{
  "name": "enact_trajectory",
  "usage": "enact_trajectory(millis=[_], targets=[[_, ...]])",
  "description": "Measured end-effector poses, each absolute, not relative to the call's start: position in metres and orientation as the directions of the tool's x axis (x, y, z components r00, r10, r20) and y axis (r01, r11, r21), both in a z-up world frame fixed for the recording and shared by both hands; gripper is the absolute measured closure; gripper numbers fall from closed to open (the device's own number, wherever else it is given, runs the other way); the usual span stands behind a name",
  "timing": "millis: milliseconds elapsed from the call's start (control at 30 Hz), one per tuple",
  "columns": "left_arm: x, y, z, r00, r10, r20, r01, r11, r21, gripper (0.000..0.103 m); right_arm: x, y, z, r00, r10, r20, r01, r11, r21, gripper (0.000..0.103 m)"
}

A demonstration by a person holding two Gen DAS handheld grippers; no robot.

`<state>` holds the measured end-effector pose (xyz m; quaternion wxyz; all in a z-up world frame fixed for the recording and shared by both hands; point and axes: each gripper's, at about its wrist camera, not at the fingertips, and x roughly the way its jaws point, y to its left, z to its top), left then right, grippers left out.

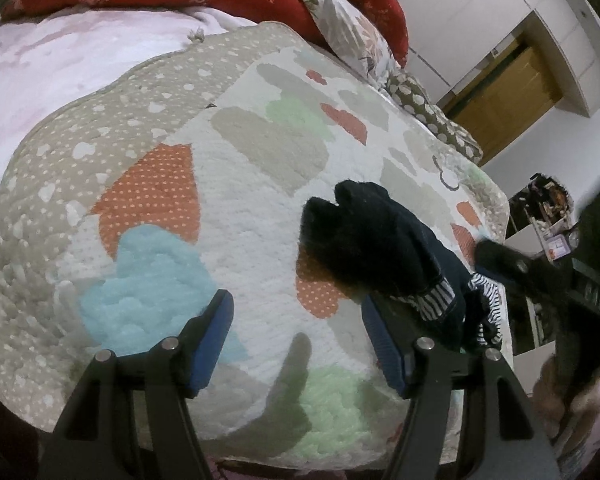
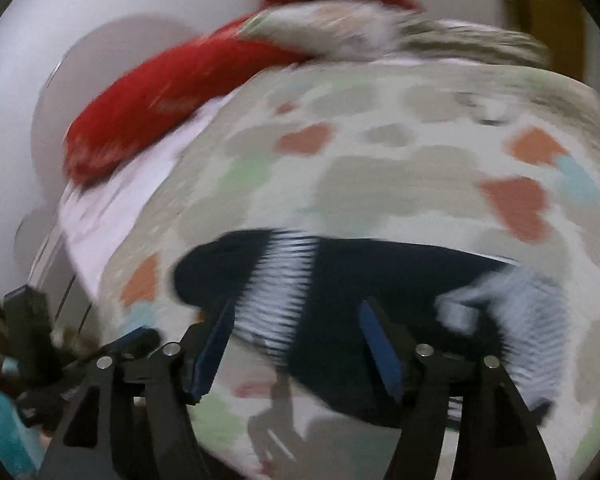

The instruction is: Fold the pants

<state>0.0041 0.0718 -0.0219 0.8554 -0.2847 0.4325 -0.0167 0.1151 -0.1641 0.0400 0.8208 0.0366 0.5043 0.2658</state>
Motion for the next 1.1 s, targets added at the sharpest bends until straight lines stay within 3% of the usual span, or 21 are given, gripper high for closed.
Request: enact_trajectory(millis=[100, 200, 333, 500, 567, 667, 867, 900, 967, 1033, 1100], targets=[[0.001, 0.078, -0.025, 0.629, -0.304, -0.716, -0.210, 0.820, -0.533, 0.036, 0.136, -0.113, 0.036, 0.222, 0.474, -0.852, -0.455, 0.823, 0.339, 0.030], [0.000, 0.076, -0.025, 0.641, -0.325, -0.696, -0.186, 0.814, -0.551, 0.026, 0.156, -0.067, 0.026, 0.160, 0.398, -0.903, -0.490, 0.827, 0.277, 0.025], [0.001, 0.069, -0.030, 0.639, -0.365, -0.677, -0.149, 0.805, -0.574, 0.025, 0.177, -0.020, -0.006, 0.061, 0.207, -0.976, -0.541, 0.829, 0.142, 0.021], [0.007, 0.060, -0.034, 0.632, -0.403, -0.662, -0.114, 0.796, -0.594, 0.024, 0.180, 0.005, -0.031, 0.072, 0.042, -0.997, -0.608, 0.794, -0.011, 0.021], [0.011, 0.056, -0.034, 0.635, -0.413, -0.652, -0.102, 0.792, -0.602, 0.023, 0.175, 0.003, -0.035, 0.111, 0.018, -0.994, -0.622, 0.781, -0.055, 0.046], [0.023, 0.043, -0.031, 0.640, -0.421, -0.643, -0.071, 0.801, -0.595, 0.023, 0.172, -0.008, -0.027, 0.123, 0.074, -0.990, -0.617, 0.786, -0.018, 0.060], [0.053, 0.005, -0.026, 0.630, -0.412, -0.659, -0.013, 0.842, -0.539, 0.024, 0.176, -0.050, 0.006, 0.104, 0.239, -0.966, -0.561, 0.816, 0.141, 0.066], [0.059, 0.001, -0.024, 0.625, -0.427, -0.653, -0.005, 0.835, -0.551, 0.036, 0.176, -0.058, 0.011, 0.106, 0.267, -0.958, -0.547, 0.820, 0.169, 0.066], [0.067, -0.006, -0.021, 0.604, -0.463, -0.649, 0.010, 0.818, -0.575, 0.070, 0.176, -0.071, 0.020, 0.112, 0.325, -0.939, -0.524, 0.822, 0.222, 0.066], [0.074, -0.016, -0.013, 0.590, -0.499, -0.635, 0.043, 0.804, -0.593, 0.087, 0.176, -0.082, 0.029, 0.135, 0.370, -0.919, -0.500, 0.826, 0.259, 0.067], [0.076, -0.028, -0.001, 0.600, -0.498, -0.626, 0.077, 0.815, -0.574, 0.090, 0.176, -0.100, 0.038, 0.164, 0.414, -0.896, -0.468, 0.832, 0.299, 0.067]])
